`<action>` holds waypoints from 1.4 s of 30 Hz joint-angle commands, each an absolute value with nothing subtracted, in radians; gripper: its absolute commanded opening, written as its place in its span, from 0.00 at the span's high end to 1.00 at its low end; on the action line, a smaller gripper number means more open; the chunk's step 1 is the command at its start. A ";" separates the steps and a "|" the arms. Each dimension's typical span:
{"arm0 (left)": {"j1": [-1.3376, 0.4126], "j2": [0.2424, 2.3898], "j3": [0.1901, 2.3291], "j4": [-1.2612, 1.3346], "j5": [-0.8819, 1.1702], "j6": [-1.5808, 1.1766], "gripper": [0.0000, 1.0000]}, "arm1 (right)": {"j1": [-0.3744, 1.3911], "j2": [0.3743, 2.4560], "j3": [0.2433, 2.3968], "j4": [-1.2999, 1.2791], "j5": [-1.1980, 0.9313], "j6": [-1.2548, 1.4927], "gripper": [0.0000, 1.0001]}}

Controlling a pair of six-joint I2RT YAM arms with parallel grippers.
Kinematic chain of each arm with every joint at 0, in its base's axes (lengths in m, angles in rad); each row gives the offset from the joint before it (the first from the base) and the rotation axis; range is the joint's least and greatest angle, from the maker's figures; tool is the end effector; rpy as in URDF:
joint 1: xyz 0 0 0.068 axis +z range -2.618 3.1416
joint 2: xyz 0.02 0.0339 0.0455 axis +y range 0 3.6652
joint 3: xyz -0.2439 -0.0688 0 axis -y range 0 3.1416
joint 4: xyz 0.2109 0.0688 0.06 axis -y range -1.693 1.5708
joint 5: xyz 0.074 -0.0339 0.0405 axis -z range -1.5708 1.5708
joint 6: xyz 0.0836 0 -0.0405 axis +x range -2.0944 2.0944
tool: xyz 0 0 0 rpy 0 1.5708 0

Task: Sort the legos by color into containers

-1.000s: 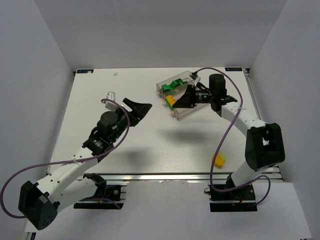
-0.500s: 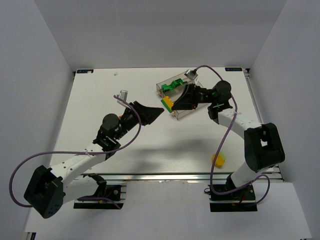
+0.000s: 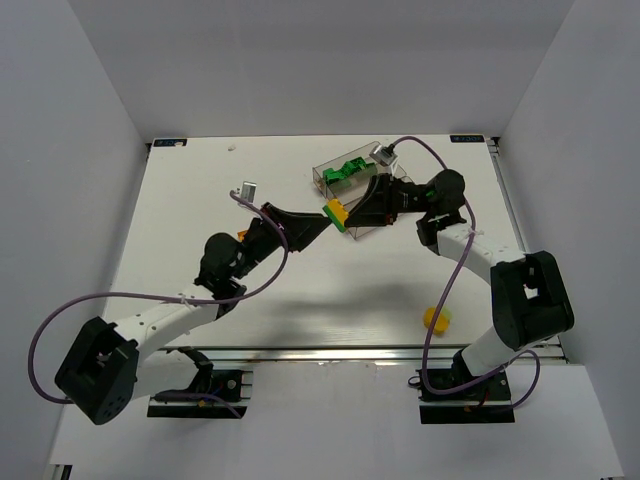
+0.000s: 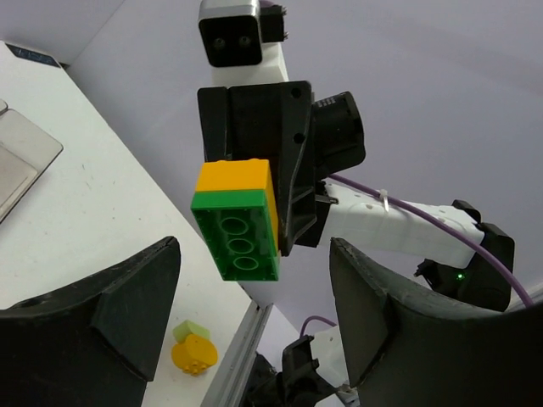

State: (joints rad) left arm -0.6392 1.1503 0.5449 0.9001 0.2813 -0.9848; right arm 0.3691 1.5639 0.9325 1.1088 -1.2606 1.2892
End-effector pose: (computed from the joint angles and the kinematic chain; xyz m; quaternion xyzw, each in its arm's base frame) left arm 0.2074 -0.1831 0.3103 0.0095 0.6003 -0.6346 0.4866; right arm 0.2626 0.1869 0.3271 -0.2647 0.5999 0.7158 0.2402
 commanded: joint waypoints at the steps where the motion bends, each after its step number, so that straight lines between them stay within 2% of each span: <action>1: -0.647 1.167 0.563 0.942 0.310 -0.994 0.20 | 0.379 1.529 0.942 1.169 -1.255 1.296 1.00; 7: -0.649 1.215 0.583 0.983 0.327 -1.014 0.28 | 0.387 1.534 0.931 1.158 -1.249 1.292 1.00; 14: -0.650 1.262 0.589 1.064 0.353 -1.054 0.44 | 0.387 1.536 0.919 1.155 -1.243 1.292 1.00; 17: -0.650 1.282 0.589 1.115 0.368 -1.071 0.57 | 0.388 1.539 0.917 1.154 -1.243 1.293 1.00; 18: -0.650 1.287 0.591 1.129 0.376 -1.080 0.69 | 0.387 1.537 0.916 1.154 -1.243 1.293 1.00; 19: -0.649 1.293 0.594 1.129 0.380 -1.080 0.77 | 0.388 1.537 0.917 1.154 -1.243 1.293 1.00; 21: -0.650 1.298 0.598 1.126 0.388 -1.080 0.89 | 0.387 1.536 0.920 1.154 -1.244 1.292 1.00; 22: -0.650 1.296 0.597 1.121 0.393 -1.080 0.91 | 0.385 1.537 0.926 1.154 -1.246 1.292 1.00; 27: -0.649 1.253 0.581 1.082 0.384 -1.058 0.94 | 0.368 1.545 0.950 1.154 -1.244 1.293 1.00; 28: -0.649 1.246 0.577 1.065 0.377 -1.049 1.00 | 0.358 1.548 0.956 1.154 -1.244 1.295 1.00; 36: -0.638 1.146 0.538 0.967 0.359 -1.003 1.00 | 0.269 1.577 1.045 1.150 -1.250 1.307 1.00; 42: -0.623 1.120 0.531 0.937 0.360 -0.997 1.00 | 0.253 1.569 1.034 1.157 -1.249 1.310 1.00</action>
State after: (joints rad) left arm -0.6315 1.1431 0.5449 0.9676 0.3470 -1.0195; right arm 0.2459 1.5711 1.0084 1.1244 -1.2572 1.3060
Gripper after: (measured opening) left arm 0.437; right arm 0.423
